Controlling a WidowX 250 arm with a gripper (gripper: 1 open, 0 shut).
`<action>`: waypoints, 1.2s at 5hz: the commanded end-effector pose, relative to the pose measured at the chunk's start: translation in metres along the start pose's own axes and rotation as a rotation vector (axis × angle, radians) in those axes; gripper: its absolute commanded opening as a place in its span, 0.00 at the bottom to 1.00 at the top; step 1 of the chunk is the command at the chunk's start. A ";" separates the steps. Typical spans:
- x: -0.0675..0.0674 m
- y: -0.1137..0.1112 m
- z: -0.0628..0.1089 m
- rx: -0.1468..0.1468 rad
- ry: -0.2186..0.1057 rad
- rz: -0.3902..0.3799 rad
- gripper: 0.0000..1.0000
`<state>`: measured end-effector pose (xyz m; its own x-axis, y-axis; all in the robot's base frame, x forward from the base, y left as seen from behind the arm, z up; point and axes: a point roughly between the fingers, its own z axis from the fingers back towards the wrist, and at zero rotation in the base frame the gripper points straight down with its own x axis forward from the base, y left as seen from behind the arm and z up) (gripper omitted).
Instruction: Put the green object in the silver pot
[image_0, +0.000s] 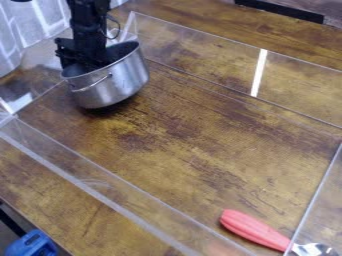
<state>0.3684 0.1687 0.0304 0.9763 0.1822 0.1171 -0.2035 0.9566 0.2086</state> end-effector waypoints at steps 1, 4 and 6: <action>0.010 -0.011 0.015 0.004 -0.029 0.027 1.00; 0.016 -0.013 0.012 -0.015 0.005 0.042 1.00; 0.023 0.012 0.016 -0.039 0.018 -0.040 1.00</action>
<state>0.3866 0.1678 0.0300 0.9909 0.1283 0.0396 -0.1331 0.9776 0.1630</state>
